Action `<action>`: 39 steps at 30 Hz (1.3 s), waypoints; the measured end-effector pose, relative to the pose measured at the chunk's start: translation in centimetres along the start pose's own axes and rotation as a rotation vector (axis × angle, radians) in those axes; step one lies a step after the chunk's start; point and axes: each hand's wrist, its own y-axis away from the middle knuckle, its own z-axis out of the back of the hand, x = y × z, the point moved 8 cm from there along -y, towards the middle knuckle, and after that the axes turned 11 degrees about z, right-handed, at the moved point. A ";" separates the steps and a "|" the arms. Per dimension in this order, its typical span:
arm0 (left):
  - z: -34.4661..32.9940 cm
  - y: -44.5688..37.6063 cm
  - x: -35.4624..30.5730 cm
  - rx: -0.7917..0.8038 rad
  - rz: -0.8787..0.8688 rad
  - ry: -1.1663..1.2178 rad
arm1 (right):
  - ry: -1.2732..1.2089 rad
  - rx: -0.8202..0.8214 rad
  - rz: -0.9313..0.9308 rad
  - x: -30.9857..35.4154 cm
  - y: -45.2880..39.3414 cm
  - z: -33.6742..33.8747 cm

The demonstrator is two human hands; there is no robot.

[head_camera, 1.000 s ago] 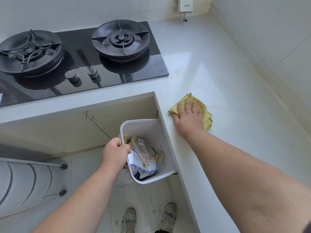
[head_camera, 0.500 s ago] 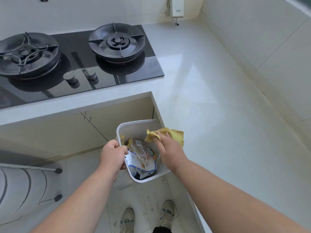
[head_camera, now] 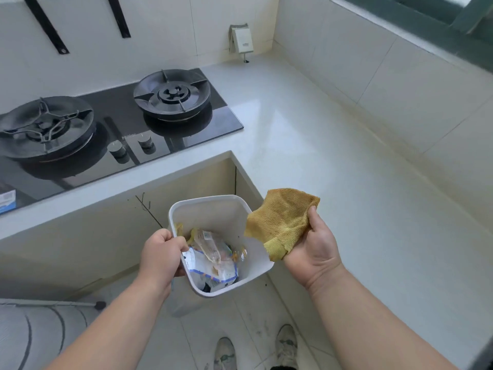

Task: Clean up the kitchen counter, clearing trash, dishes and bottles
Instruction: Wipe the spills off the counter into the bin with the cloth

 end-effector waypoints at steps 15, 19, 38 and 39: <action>-2.9 15.4 -0.5 0.168 -0.186 -0.056 | -0.140 -0.007 0.264 11.9 16.7 11.1; -5.6 20.8 2.6 0.243 -0.192 -0.074 | -0.167 -0.032 0.321 15.0 22.5 16.4; -19.7 37.9 21.1 0.877 -0.140 -0.636 | -0.465 -0.514 0.859 14.0 53.9 39.3; -20.0 38.9 22.2 0.905 -0.138 -0.664 | -0.485 -0.546 0.896 13.3 55.8 40.3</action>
